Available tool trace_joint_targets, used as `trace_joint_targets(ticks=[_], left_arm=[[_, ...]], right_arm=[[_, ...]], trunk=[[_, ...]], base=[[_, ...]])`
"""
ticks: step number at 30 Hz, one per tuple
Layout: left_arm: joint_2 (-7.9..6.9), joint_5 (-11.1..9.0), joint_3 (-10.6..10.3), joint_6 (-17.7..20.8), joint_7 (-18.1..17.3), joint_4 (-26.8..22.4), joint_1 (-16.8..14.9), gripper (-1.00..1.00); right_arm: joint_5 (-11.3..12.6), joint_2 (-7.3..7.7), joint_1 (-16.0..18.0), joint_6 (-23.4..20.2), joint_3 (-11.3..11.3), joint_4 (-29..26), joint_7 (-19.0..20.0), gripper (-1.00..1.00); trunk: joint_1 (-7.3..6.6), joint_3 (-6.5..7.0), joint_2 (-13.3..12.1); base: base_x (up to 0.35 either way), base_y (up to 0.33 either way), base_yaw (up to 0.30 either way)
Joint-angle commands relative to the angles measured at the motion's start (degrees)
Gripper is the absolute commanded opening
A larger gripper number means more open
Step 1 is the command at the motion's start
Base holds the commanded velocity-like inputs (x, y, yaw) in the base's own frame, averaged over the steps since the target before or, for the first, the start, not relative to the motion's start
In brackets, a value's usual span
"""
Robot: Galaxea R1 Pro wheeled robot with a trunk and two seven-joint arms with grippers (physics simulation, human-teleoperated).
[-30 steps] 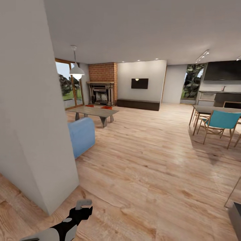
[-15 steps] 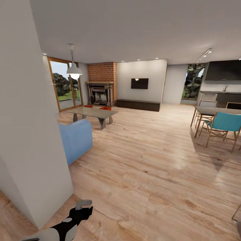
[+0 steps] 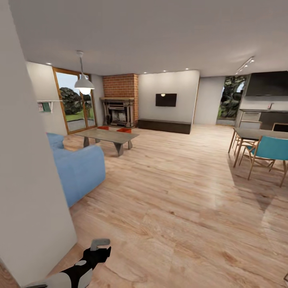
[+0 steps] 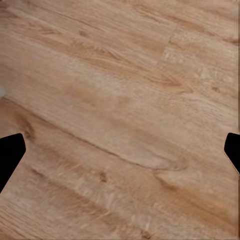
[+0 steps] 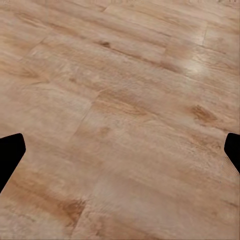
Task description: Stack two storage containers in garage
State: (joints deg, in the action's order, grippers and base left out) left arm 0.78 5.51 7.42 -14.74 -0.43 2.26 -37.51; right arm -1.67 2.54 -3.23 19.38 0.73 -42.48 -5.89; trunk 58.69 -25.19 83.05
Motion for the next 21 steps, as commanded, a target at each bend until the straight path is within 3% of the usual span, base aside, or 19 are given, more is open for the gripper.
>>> trace_joint_targets(ticks=[1, 5, 17, 21], left_arm=[[-0.01, 0.6, 0.5, -0.4, 0.0, 0.3, -0.1, 1.00], [-0.06, 0.6, 0.5, -0.4, 0.0, 0.3, -0.1, 1.00], [0.08, 0.6, 0.5, -0.4, 0.0, 0.2, -0.1, 1.00], [0.09, 0.6, 0.5, -0.4, 0.0, 0.2, -0.1, 1.00]], right_arm=[[-0.2, 0.01, 0.0, 0.0, 0.0, -0.1, -0.2, 1.00], [-0.2, 0.01, 0.0, 0.0, 0.0, -0.1, -0.2, 1.00], [-0.2, 0.01, 0.0, 0.0, 0.0, -0.1, -0.2, 1.00], [-0.2, 0.01, 0.0, 0.0, 0.0, -0.1, -0.2, 1.00]], trunk=[[0.04, -0.05, 0.0], [0.04, -0.05, 0.0], [0.04, -0.05, 0.0], [0.04, -0.05, 0.0]], base=[[0.317, -0.172, 0.000], [0.317, -0.172, 0.061], [0.317, -0.172, 0.242], [0.314, -0.178, 0.075]])
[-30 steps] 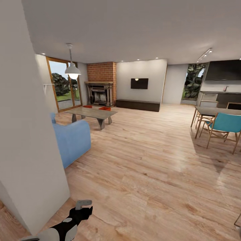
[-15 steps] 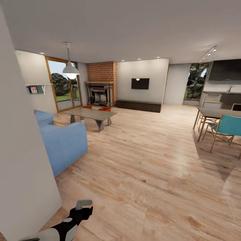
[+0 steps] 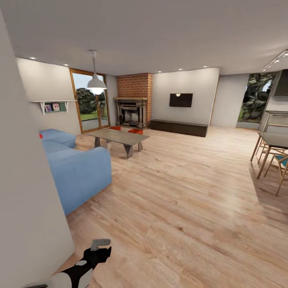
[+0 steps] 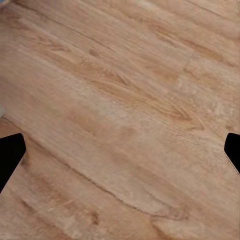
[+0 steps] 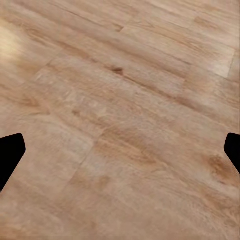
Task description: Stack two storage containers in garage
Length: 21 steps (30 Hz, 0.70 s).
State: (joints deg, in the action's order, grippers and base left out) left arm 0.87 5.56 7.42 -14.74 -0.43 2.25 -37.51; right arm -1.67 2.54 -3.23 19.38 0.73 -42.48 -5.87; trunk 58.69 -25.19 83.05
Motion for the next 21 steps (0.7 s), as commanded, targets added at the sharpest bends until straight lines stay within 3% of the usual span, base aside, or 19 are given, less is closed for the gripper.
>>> trace_joint_targets(ticks=[1, 21], left_arm=[[0.00, 0.6, 0.5, -0.4, 0.0, 0.2, -0.1, 1.00], [0.00, 0.6, 0.5, -0.4, 0.0, 0.3, -0.1, 1.00]], right_arm=[[-0.2, 0.01, 0.0, 0.0, 0.0, -0.1, -0.3, 1.00], [-0.2, 0.01, 0.0, 0.0, 0.0, -0.1, -0.2, 1.00]], trunk=[[0.04, -0.05, 0.0], [0.04, -0.05, 0.0]], base=[[0.312, -0.185, 0.024], [0.306, -0.206, 0.002]])
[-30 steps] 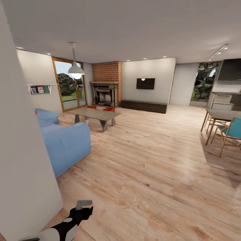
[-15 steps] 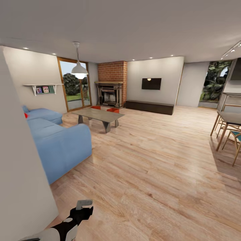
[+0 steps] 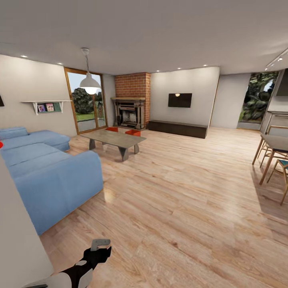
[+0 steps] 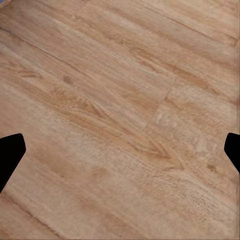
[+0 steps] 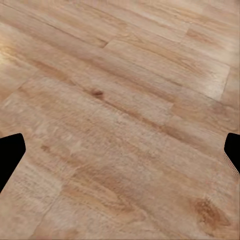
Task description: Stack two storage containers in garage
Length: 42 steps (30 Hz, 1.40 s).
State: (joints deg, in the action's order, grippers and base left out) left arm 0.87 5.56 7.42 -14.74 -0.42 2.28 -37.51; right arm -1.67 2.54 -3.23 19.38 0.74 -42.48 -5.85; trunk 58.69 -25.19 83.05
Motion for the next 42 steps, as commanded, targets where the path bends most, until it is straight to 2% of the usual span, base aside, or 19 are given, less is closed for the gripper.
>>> trace_joint_targets(ticks=[1, 8, 16, 42], left_arm=[[0.00, 0.6, 0.5, -0.4, 0.0, 0.2, -0.1, 1.00], [0.00, 0.6, 0.5, -0.4, 0.0, 0.2, -0.1, 1.00], [0.00, 0.6, 0.5, -0.4, 0.0, 0.2, -0.1, 1.00], [0.14, 0.6, 0.5, -0.4, 0.0, 0.2, -0.1, 1.00]], right_arm=[[-0.2, 0.01, 0.0, 0.0, 0.0, -0.1, -0.3, 1.00], [-0.2, 0.01, 0.0, 0.0, 0.0, -0.1, -0.3, 1.00], [-0.2, 0.01, 0.0, 0.3, -0.1, -0.1, -0.5, 1.00], [0.0, 0.01, 0.0, 0.2, 0.0, -0.1, -0.2, 1.00]], trunk=[[0.03, -0.05, 0.0], [0.03, -0.05, 0.0], [0.03, -0.05, 0.0], [0.03, -0.05, 0.0]], base=[[0.303, -0.213, 0.000], [0.303, -0.213, 0.019], [0.303, -0.213, 0.173], [0.291, -0.215, 0.002]])
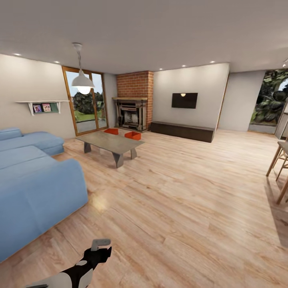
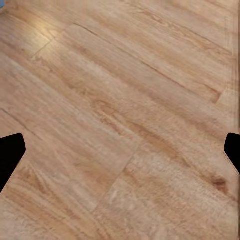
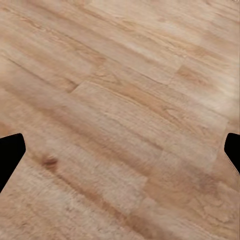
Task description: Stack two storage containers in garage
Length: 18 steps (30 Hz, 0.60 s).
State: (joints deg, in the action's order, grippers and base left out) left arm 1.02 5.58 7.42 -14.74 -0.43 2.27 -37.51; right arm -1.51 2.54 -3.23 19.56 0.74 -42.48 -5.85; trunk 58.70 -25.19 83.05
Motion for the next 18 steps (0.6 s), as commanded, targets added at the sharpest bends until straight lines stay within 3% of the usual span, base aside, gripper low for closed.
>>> trace_joint_targets(ticks=[1, 18], left_arm=[[-0.02, 0.6, 0.5, -0.4, 0.0, 0.3, -0.1, 1.00], [0.03, 0.6, 0.4, -0.3, 0.0, 0.3, -0.1, 1.00]], right_arm=[[-0.2, 0.01, 0.0, 0.0, 0.0, -0.1, -0.2, 1.00], [-0.2, 0.01, 0.0, 0.0, 0.0, -0.1, -0.2, 1.00]], trunk=[[0.03, -0.05, 0.0], [0.03, -0.05, 0.0]], base=[[0.297, -0.184, 0.000], [0.310, -0.147, 0.000]])
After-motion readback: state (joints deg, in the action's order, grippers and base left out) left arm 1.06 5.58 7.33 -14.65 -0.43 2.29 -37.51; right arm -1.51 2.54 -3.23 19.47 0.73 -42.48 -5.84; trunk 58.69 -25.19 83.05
